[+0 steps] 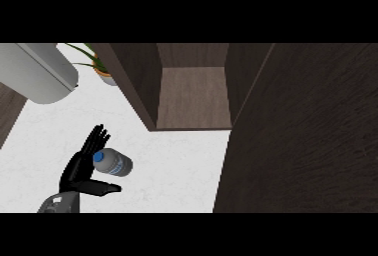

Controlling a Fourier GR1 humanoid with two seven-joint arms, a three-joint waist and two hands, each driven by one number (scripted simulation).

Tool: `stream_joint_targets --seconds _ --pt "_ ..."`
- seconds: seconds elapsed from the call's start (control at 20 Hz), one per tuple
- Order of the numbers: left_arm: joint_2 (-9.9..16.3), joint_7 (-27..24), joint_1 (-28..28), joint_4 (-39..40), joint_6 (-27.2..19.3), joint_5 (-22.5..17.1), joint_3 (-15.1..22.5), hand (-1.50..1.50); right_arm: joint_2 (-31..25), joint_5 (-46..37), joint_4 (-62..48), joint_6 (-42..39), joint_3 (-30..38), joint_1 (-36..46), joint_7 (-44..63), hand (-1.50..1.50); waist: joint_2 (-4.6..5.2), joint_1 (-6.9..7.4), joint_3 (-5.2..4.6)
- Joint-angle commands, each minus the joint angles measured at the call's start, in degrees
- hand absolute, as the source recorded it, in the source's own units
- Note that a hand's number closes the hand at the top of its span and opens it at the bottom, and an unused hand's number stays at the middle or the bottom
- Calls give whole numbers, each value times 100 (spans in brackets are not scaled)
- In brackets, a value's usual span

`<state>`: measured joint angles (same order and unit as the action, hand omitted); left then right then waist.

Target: Pick up the bottled water, place it into the cabinet and close the cabinet

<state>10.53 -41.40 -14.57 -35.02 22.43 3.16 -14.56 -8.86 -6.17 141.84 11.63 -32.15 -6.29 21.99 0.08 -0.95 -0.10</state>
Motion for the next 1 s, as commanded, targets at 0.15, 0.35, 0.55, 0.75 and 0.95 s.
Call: stream_joint_targets --seconds 0.15,0.35,0.55,0.75,0.95 --pt "-130 -729 -552 881 -177 -12 -121 -150 -61 -556 541 141 -111 143 354 -150 4 -2 -3" --pt "-47 -861 -821 1309 23 -64 -167 150 -330 -396 741 72 -61 -140 233 -150 7 -38 -2" --pt "-307 -746 -923 1074 263 -40 77 150 -68 -517 311 278 -221 106 229 -150 -10 21 1" --pt "-213 -1420 -770 720 -464 651 615 150 -256 -473 351 245 -208 71 113 -150 -29 -14 -2" --pt "-321 -1793 -651 657 -1149 670 539 150 -269 -694 569 390 -514 -86 278 -150 -20 -17 -2"
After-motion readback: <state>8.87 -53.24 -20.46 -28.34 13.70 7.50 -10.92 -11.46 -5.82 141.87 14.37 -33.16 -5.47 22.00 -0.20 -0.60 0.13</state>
